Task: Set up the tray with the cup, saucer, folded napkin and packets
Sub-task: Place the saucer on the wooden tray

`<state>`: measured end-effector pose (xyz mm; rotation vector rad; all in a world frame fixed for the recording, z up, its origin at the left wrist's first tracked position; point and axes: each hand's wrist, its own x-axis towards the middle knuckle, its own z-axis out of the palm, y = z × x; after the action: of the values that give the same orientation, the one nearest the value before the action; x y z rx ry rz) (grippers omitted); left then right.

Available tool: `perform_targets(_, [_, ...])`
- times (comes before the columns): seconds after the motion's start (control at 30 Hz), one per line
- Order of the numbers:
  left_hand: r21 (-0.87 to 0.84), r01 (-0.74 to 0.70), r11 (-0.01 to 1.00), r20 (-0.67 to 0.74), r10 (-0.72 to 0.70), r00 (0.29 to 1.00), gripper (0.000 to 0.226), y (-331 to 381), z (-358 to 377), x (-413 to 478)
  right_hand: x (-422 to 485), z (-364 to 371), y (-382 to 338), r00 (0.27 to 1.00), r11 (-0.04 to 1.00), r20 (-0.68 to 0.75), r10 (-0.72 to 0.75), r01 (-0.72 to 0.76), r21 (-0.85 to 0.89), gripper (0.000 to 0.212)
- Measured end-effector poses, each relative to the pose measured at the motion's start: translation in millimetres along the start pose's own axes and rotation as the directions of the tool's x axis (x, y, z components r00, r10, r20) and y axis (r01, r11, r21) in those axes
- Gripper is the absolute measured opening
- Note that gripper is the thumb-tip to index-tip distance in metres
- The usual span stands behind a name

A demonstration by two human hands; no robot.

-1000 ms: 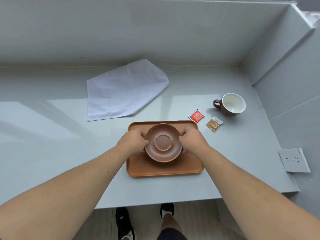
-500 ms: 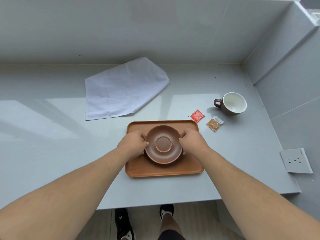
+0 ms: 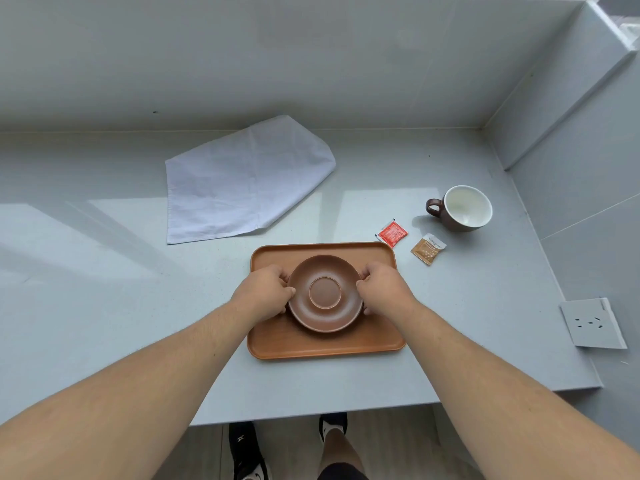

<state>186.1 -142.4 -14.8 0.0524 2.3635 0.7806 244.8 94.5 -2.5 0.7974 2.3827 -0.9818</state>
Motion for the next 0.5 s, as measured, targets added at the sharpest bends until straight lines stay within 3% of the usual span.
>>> perform_targets(0.27, [0.116, -0.008, 0.993, -0.015, 0.01, 1.0, 0.006, 1.0, -2.2, 2.7, -0.2, -0.6, 2.1, 1.0, 1.0, -0.005, -0.026, 0.026, 0.004, 0.01])
perform_targets(0.5, [0.275, -0.047, 0.96, -0.11, 0.08, 0.991, 0.025, 23.3, -8.6, 4.4, -2.6, -13.3, 0.1, 0.992, 0.994, -0.071, -0.102, 0.099, -0.047, 0.008])
